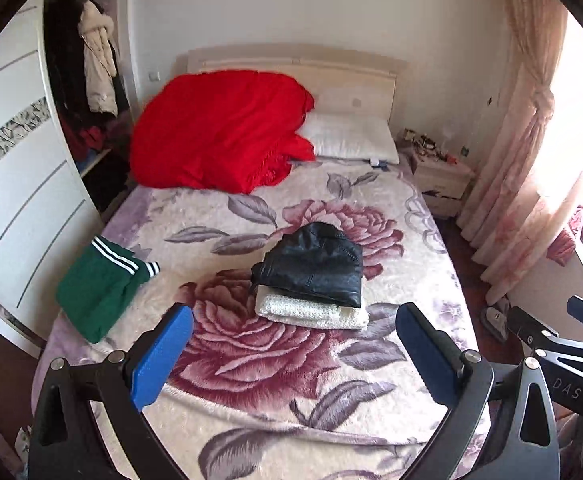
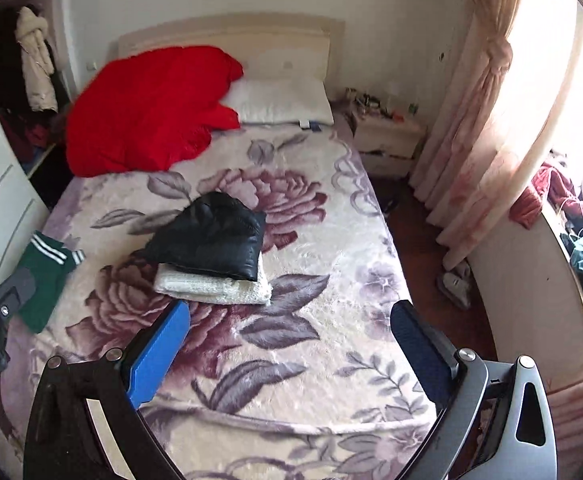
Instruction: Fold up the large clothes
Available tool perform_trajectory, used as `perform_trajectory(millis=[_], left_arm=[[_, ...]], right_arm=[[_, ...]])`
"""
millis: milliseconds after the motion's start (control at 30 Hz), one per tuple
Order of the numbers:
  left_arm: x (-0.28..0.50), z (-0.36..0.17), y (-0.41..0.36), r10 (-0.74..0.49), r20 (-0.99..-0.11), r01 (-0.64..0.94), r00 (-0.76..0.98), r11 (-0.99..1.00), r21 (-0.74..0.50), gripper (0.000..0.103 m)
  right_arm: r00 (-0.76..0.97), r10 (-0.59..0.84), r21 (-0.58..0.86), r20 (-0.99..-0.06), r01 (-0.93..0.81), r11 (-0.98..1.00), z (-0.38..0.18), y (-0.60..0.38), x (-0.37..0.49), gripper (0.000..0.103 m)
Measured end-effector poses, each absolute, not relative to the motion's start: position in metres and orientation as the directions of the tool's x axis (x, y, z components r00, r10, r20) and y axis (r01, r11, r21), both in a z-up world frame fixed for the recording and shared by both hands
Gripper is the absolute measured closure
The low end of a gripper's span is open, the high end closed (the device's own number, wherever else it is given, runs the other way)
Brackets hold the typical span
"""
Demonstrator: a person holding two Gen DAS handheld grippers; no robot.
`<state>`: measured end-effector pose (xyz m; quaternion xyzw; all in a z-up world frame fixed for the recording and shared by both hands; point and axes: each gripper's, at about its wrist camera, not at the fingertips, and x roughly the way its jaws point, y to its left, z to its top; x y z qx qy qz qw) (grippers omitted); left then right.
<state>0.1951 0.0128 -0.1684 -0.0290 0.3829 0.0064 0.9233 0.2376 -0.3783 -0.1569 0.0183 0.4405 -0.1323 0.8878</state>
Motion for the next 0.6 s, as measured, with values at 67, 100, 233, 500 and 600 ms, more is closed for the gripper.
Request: perform_trajectory(millis=[67, 100, 233, 500, 600], left_arm=[[0.178, -0.155, 0.012, -0.005, -0.695, -0.037, 0.719, 0.998, -0.046, 0.0], [0.172, -0.15, 0.012, 0.0, -0.69, -0.041, 0.724, 0.998, -0.044, 0.0], [0.144, -0.13, 0.009, 0.003, -0.666, -0.038, 0.746, 0.999, -0.037, 0.0], [0.113, -0.107, 0.005, 0.015, -0.663, -0.042, 0.748, 0.999, -0.024, 0.0], [0.11, -0.102, 0.004, 0.037, -0.672, -0.056, 0.739, 0.998, -0.006, 0.0]], right_arm=[[0.604, -0.218, -0.084, -0.767, 0.243, 0.966, -0.134, -0.373, 0.213, 0.001], [0.62, -0.216, -0.078, -0.755, 0.242, 0.967, -0.123, -0.372, 0.201, 0.001], [0.656, -0.208, -0.071, -0.725, 0.23, 0.971, -0.093, -0.366, 0.17, 0.001], [0.694, -0.176, -0.054, -0.698, 0.193, 0.98, -0.052, -0.355, 0.122, 0.001], [0.696, -0.163, -0.046, -0.699, 0.184, 0.982, -0.038, -0.353, 0.111, 0.001]])
